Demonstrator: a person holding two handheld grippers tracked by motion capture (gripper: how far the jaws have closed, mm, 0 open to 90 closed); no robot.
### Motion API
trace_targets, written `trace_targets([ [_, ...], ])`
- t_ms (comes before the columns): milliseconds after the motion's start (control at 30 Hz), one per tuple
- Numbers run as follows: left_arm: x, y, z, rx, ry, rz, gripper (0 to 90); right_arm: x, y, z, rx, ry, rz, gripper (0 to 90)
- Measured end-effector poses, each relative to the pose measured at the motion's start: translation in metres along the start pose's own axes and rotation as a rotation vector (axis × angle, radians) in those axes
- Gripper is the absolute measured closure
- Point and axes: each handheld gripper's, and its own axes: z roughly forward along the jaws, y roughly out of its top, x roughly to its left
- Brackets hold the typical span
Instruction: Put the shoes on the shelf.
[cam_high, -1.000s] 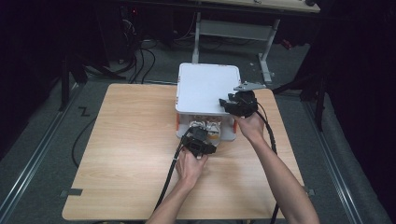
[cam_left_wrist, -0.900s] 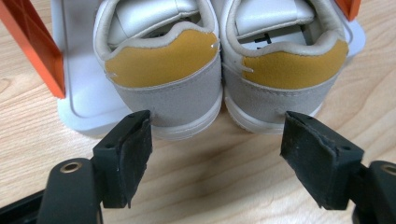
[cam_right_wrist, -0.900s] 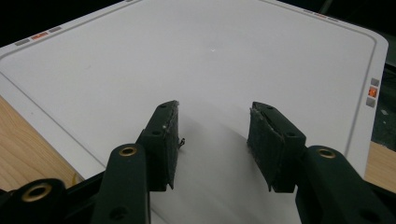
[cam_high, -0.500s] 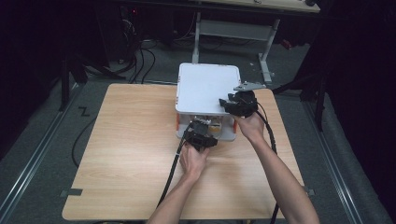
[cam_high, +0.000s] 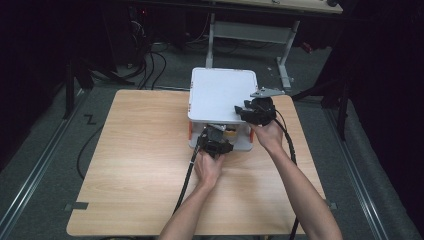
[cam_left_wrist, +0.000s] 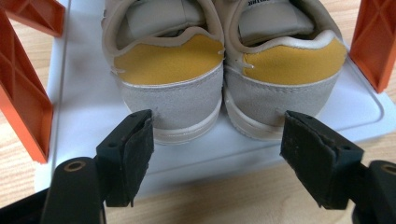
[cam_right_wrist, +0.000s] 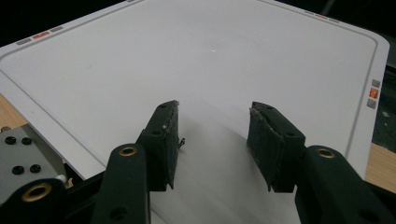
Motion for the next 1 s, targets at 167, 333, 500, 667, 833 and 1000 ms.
trace_targets([
  [167, 0.000, 0.001, 0.005, -0.019, 0.002, 0.010, 25.3, 0.000, 0.000, 0.000, 0.000, 0.000, -0.001, 52.8],
  [333, 0.000, 0.001, 0.008, -0.025, -0.008, 0.033, 24.6, 0.000, 0.000, 0.000, -0.002, 0.002, 0.001, 53.1],
  [500, -0.003, -0.001, 0.008, -0.021, 0.030, 0.020, 25.5, 0.000, 0.000, 0.000, -0.003, 0.003, 0.000, 53.1],
  [667, 0.000, -0.005, 0.002, -0.037, 0.009, 0.052, 25.5, 0.000, 0.000, 0.000, -0.002, 0.004, 0.002, 53.0],
  [833, 0.007, -0.006, -0.004, -0.014, -0.057, 0.094, 25.8, -0.001, 0.000, 0.000, -0.001, 0.002, 0.002, 53.1],
  [1000, 0.019, -0.009, -0.018, -0.027, -0.094, 0.118, 26.9, -0.001, 0.000, 0.000, 0.000, 0.003, 0.000, 53.0],
])
